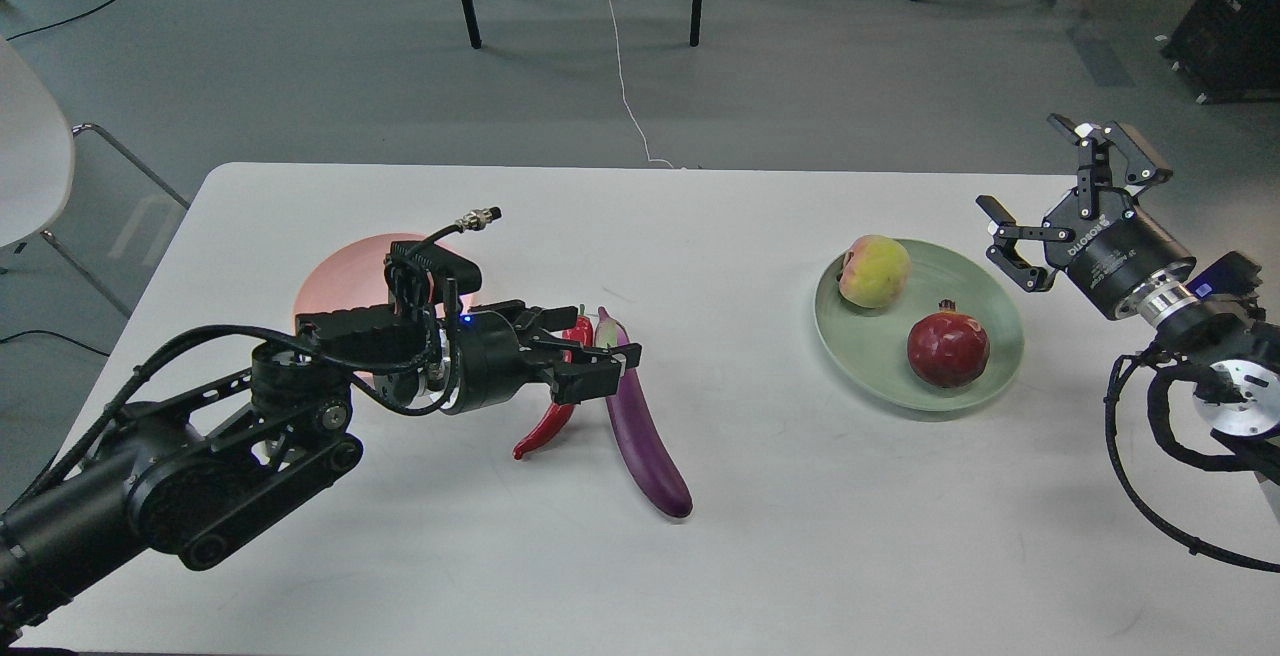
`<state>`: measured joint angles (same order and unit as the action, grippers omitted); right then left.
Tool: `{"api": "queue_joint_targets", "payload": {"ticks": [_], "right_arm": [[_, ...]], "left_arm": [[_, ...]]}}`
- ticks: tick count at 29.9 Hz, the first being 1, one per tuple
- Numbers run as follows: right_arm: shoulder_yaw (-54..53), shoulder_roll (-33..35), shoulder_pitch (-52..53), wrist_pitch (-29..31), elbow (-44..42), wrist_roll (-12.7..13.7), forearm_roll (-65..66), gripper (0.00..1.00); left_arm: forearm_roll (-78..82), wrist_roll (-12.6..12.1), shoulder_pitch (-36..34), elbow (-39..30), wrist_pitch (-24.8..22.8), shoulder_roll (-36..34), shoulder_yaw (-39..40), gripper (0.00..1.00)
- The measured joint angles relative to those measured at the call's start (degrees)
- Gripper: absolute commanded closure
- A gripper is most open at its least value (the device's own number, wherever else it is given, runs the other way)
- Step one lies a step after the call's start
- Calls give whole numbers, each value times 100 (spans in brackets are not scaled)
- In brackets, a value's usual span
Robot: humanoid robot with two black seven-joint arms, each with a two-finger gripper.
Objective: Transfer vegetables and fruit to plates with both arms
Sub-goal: 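Reach the left gripper to the red chili pepper and grasp it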
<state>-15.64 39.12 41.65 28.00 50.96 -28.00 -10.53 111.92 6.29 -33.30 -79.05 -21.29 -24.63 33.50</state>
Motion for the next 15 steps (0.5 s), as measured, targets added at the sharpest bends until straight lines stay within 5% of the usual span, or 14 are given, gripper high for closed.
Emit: {"api": "queue_joint_targets", "payload": {"ticks": [15], "right_arm": [[-19,19,-7,0,-16,0,7,1]], "left_arm": [[751,-267,-251,550,-18,47,-800,2]]}}
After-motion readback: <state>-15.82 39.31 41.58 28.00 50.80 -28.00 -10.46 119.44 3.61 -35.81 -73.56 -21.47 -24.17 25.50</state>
